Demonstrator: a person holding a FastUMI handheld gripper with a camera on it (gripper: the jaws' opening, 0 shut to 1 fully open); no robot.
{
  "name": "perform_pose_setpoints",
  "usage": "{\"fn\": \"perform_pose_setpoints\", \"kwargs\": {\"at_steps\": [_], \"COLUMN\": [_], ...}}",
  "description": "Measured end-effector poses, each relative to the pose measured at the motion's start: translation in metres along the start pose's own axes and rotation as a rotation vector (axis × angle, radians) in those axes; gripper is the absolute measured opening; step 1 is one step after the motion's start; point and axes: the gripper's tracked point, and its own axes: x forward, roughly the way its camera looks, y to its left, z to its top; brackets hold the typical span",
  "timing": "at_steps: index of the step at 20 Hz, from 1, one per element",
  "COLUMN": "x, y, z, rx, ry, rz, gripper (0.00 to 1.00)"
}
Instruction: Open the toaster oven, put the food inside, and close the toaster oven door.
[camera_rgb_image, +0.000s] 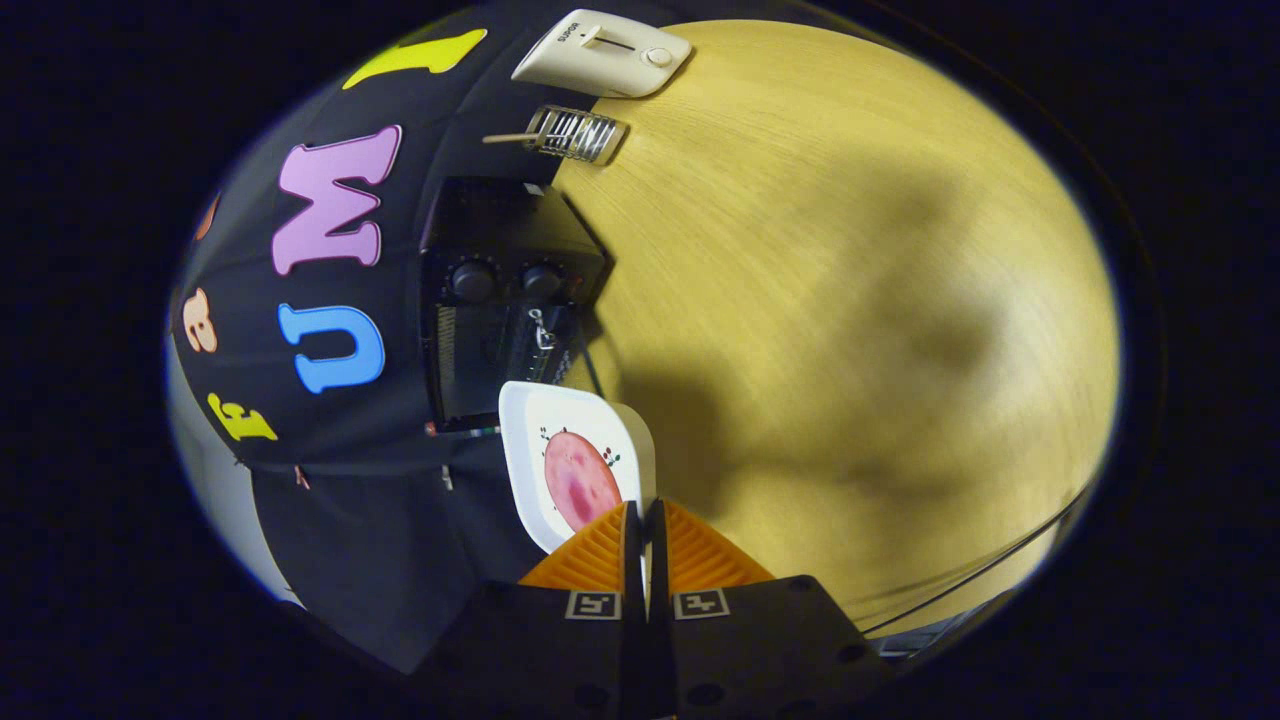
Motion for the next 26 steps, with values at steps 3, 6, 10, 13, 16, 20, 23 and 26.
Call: {"fn": "perform_pose_setpoints", "kwargs": {"at_steps": [3, 6, 10, 13, 16, 20, 23, 26], "x": [0.035, 0.082, 0.143, 0.175, 0.202, 0.23, 0.25, 0.257], "y": [0.043, 0.068, 0.086, 0.096, 0.113, 0.139, 0.151, 0.156], "z": [-0.011, -0.017, -0.011, 0.011, 0.032, 0.053, 0.054, 0.055], "rx": [0.07, 0.179, 0.272, 0.367, 0.408, 0.443, 0.482, 0.507], "ry": [-0.081, -0.137, -0.21, -0.288, -0.345, -0.405, -0.399, -0.401], "rz": [0.052, 0.077, 0.072, 0.058, 0.034, 0.006, -0.002, -0.018], "gripper": [0.04, 0.05, 0.05, 0.05, 0.05, 0.05, 0.05, 0.05]}}
